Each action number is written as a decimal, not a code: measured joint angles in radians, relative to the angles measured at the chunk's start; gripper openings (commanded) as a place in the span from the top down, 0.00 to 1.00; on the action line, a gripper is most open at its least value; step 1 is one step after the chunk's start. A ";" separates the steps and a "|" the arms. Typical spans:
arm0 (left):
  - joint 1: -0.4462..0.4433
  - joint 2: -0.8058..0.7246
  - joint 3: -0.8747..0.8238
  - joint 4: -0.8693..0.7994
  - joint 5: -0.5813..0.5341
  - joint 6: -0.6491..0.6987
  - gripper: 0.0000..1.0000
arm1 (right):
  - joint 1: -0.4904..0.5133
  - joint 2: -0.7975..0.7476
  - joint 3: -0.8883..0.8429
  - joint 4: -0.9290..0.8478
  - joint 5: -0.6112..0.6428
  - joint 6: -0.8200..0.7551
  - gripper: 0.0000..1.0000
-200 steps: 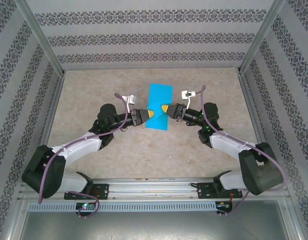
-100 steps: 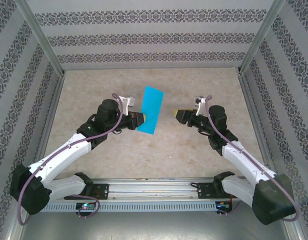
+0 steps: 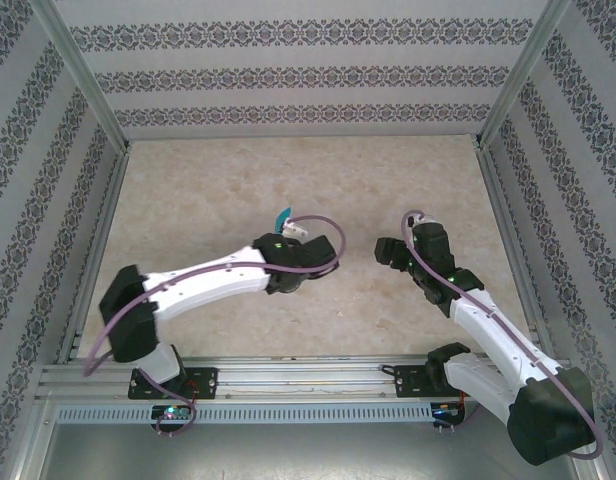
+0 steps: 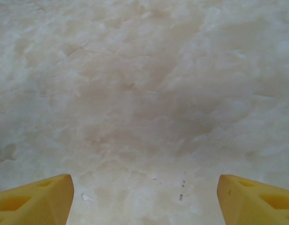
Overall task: Fold a paper plane with a square sheet of paper (fold left side to right side)
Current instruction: Turn over the paper at the center of the table.
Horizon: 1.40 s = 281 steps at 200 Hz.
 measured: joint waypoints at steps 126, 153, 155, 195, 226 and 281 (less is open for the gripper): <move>-0.006 0.245 0.005 0.148 0.217 -0.175 0.92 | -0.069 -0.031 -0.028 -0.002 -0.039 0.002 0.18; 0.014 0.246 -0.018 0.259 0.329 -0.173 0.81 | -0.089 -0.025 -0.029 0.002 -0.072 0.002 0.18; 0.017 0.246 -0.019 0.267 0.338 -0.174 0.80 | -0.091 -0.024 -0.029 0.002 -0.076 0.002 0.18; 0.048 0.257 -0.016 0.409 0.490 -0.157 0.59 | -0.130 0.018 -0.029 0.002 -0.177 0.003 0.18; 0.077 0.250 -0.026 0.523 0.598 -0.140 0.49 | -0.144 0.069 -0.017 -0.009 -0.287 0.007 0.23; 0.212 0.009 -0.224 0.751 0.738 -0.112 0.49 | -0.126 0.177 0.013 0.022 -0.506 0.082 0.53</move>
